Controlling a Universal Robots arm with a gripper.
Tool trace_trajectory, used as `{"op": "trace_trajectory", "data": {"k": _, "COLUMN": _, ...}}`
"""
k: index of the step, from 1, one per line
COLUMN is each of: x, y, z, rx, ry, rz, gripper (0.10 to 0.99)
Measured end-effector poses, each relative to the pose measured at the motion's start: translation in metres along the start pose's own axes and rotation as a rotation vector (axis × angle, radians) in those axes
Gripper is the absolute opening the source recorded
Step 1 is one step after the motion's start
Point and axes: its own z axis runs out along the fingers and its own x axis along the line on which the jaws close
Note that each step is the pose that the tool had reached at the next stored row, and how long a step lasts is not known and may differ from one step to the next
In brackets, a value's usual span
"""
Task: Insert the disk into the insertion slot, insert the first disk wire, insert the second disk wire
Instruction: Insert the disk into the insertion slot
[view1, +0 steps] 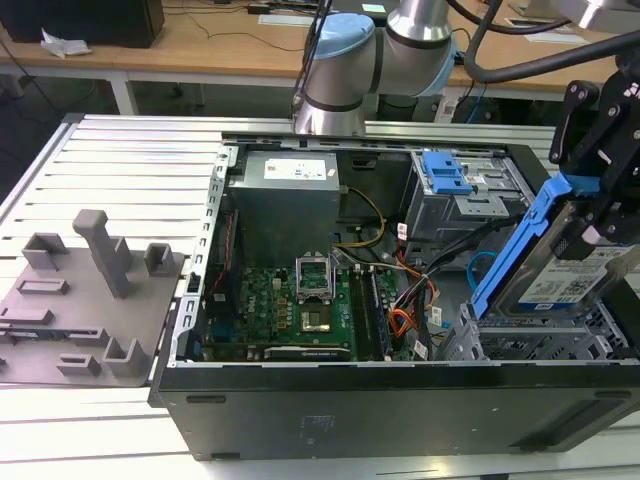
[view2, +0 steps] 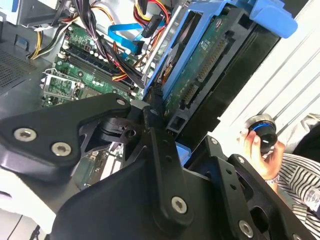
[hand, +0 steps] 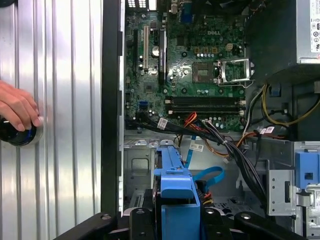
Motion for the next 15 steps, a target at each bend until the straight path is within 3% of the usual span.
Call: {"op": "trace_trajectory", "data": {"k": 15, "x": -0.0001, "y": -0.0027, "z": 0.0304, "rx": 0.0, "ry": 0.0, "rz": 0.001, "gripper": 0.365}}
